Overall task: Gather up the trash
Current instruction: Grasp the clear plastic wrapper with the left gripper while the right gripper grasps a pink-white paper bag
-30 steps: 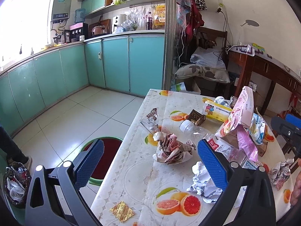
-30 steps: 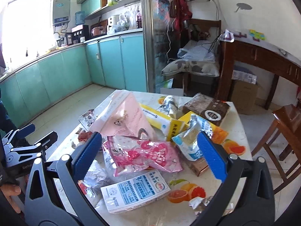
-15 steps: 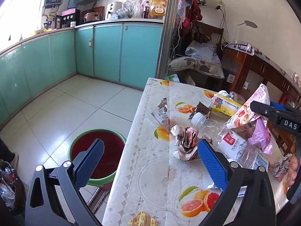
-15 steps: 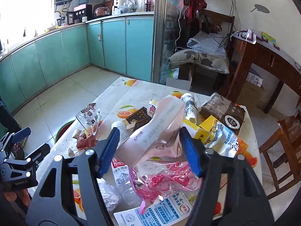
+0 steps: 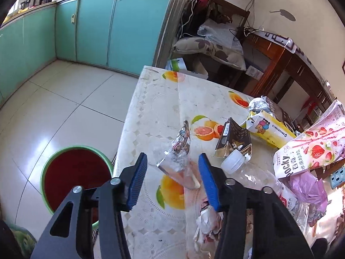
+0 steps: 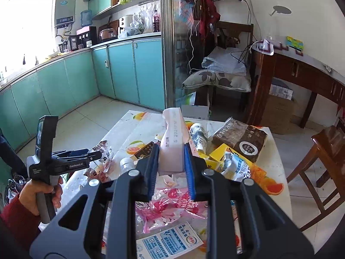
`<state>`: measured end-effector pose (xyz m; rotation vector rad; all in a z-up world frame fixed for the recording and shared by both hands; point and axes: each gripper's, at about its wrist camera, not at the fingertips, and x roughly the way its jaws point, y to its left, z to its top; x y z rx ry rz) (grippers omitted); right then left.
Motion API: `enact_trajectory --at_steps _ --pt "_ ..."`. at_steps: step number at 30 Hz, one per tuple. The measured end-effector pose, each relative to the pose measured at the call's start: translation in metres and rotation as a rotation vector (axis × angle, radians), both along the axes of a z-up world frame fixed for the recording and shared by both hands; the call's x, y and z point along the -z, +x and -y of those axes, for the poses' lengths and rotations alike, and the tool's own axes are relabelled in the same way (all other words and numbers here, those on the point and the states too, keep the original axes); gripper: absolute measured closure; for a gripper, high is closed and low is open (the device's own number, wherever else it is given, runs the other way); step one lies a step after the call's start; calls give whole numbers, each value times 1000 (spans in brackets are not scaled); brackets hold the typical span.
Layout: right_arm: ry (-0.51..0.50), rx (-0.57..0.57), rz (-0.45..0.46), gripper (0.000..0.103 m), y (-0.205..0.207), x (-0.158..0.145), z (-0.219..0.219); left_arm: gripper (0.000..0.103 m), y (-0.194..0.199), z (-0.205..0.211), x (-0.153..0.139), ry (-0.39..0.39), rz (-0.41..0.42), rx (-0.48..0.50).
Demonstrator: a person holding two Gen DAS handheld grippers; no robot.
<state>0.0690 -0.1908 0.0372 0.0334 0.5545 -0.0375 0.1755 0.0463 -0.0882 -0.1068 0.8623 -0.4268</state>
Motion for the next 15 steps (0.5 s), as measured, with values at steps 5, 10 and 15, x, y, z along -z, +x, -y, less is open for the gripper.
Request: enact_trajectory --at_steps 5,10,15 --pt "-29 5 46 80 -8 -9 -5 78 0 11 -1 -27 37 35" --pt "-71 9 85 80 -10 -24 -13 85 -9 2 -17 -36 111 36" --pt "-55 -16 122 80 -6 -33 -23 103 -10 -36 -28 -76 138 -32"
